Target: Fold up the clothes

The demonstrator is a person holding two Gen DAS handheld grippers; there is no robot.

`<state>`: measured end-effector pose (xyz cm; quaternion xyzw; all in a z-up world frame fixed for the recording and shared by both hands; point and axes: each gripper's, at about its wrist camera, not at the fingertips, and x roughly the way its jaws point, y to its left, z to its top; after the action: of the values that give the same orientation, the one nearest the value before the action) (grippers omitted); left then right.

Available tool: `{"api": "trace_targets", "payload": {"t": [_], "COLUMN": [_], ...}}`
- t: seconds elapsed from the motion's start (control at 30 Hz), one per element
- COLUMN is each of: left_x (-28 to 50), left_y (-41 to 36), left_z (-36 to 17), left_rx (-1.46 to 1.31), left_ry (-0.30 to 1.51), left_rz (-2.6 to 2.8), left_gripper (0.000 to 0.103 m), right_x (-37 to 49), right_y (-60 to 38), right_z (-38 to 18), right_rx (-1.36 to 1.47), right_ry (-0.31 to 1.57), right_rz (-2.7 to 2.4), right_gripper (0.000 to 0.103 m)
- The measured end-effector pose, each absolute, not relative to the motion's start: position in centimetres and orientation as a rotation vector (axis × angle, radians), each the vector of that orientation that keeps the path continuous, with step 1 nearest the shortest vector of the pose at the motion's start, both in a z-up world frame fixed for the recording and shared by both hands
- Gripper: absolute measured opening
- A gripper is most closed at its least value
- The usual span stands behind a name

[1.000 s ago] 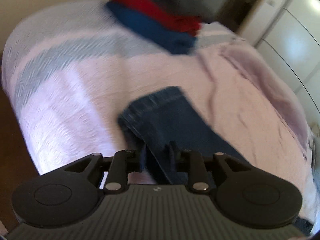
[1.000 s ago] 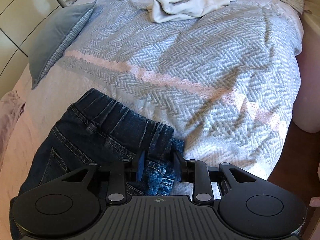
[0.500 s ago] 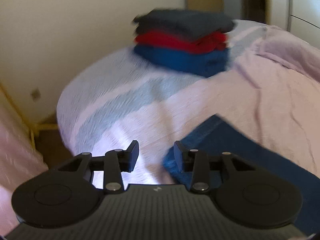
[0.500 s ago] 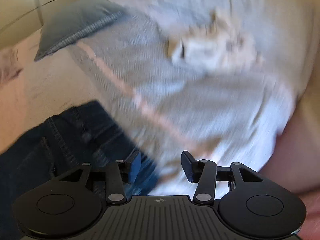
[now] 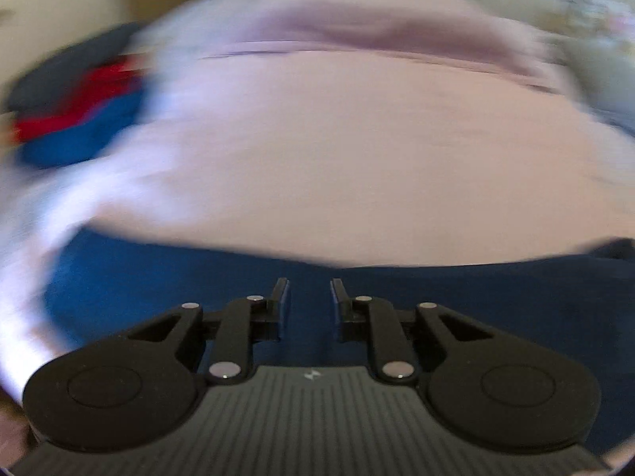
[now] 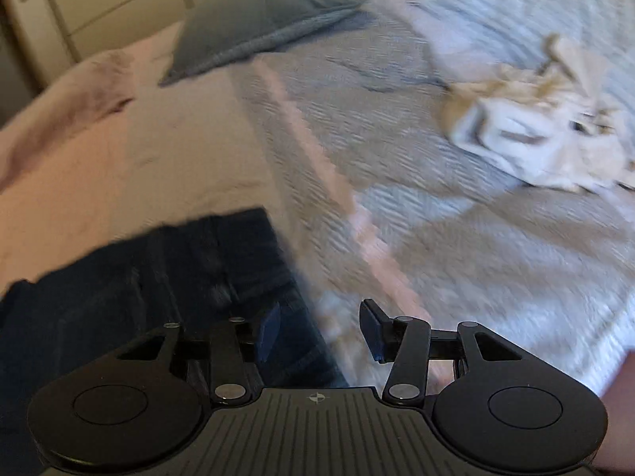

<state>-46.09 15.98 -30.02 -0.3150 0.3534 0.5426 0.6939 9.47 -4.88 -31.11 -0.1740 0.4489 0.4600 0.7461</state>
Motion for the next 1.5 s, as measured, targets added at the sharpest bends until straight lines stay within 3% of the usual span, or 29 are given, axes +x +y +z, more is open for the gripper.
{"api": "trace_targets", "payload": {"t": [0.1,0.2,0.57,0.77,0.8,0.87,0.9,0.93,1.1,1.3,1.5], "left_x": [-40.5,-34.8,-26.0,-22.8,-22.5,-22.6,-22.8,-23.0,-23.7,-22.9,-28.4], "left_y": [17.0,18.5,23.9,25.3,25.3,25.6,25.9,26.2,26.5,25.7,26.5], "left_z": [-28.7,-28.5,-32.1,-35.4,-35.8,-36.4,-36.7,-36.7,-35.8,-39.0,-35.6], "left_rx": [-0.755,-0.818,-1.042,-1.107,-1.118,-1.137,-1.162,-1.173,-1.029,-0.816,-0.839], "left_ry": [0.755,0.741,0.829,0.919,0.925,0.906,0.881,0.853,0.749,0.799,0.672], "left_rz": [0.939,0.737,0.496,0.444,0.441,0.447,0.442,0.435,0.404,0.451,0.558], "left_gripper": [0.018,0.031,0.032,0.033,0.031,0.01,0.0,0.0,0.0,0.003,0.007], "right_x": [10.8,12.1,16.2,16.1,16.2,16.2,16.2,16.1,14.4,12.7,12.4], "right_y": [-3.7,-2.4,0.7,0.2,0.1,0.0,0.0,0.0,0.0,0.6,0.4], "right_z": [-31.8,-32.4,-35.4,-35.9,-35.9,-35.9,-35.8,-35.6,-33.9,-36.5,-34.6], "right_rx": [-0.309,-0.237,0.026,0.078,0.079,0.057,0.043,0.024,-0.112,-0.218,-0.305], "right_ry": [1.053,1.122,1.352,1.344,1.342,1.326,1.313,1.296,1.167,1.145,1.037], "right_rz": [1.038,1.068,1.135,1.134,1.134,1.13,1.135,1.144,1.185,1.084,0.938], "right_gripper": [0.048,0.048,0.048,0.048,0.045,0.024,0.005,0.002,0.0,0.001,0.004]}}
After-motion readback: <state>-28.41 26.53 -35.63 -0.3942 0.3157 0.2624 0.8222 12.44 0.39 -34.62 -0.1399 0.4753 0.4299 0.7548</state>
